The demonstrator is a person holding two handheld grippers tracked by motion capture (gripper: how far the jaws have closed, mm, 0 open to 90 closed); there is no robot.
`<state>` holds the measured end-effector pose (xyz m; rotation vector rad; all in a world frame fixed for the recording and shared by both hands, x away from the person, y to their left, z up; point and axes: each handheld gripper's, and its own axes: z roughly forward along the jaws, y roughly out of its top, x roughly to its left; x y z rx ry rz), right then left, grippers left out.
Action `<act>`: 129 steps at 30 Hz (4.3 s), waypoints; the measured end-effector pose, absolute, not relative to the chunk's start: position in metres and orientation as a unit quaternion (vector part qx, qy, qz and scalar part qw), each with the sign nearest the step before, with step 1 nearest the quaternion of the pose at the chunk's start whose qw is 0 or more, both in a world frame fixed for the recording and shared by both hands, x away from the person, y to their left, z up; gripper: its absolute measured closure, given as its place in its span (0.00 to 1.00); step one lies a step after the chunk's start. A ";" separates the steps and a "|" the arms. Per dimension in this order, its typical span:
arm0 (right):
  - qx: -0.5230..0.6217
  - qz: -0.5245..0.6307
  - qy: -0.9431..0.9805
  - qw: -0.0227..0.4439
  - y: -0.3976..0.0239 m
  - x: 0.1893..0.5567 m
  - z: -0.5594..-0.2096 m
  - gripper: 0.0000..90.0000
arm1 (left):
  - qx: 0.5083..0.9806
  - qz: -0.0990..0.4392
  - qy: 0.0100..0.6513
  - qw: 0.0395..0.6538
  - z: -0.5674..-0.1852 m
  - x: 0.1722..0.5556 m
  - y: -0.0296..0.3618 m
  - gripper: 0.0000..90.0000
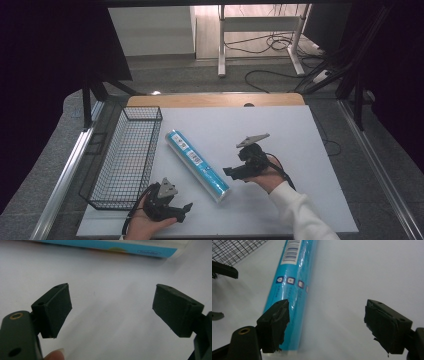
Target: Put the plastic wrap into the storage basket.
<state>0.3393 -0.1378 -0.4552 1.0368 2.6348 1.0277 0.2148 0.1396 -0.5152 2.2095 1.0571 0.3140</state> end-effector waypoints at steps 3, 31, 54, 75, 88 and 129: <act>0.341 0.342 0.874 0.062 -0.130 0.343 -0.455 0.23 | 0.845 0.121 0.404 0.328 -0.516 0.215 0.139 0.17; 0.309 0.289 0.906 0.028 -0.037 0.371 -0.472 0.23 | 0.842 0.124 0.410 0.328 -0.516 0.216 0.144 0.18; 0.321 0.217 0.922 0.004 0.001 0.392 -0.507 0.27 | 0.842 0.126 0.408 0.329 -0.517 0.217 0.144 0.18; 0.375 0.195 0.905 -0.059 0.004 0.405 -0.507 0.35 | 0.841 0.127 0.407 0.332 -0.516 0.216 0.145 0.18; 0.385 0.222 0.892 -0.081 -0.009 0.408 -0.498 0.36 | 0.842 0.127 0.407 0.332 -0.516 0.217 0.144 0.18; 0.444 0.339 0.826 -0.076 -0.146 0.372 -0.440 0.36 | 0.834 0.114 0.411 0.351 -0.512 0.222 0.136 0.18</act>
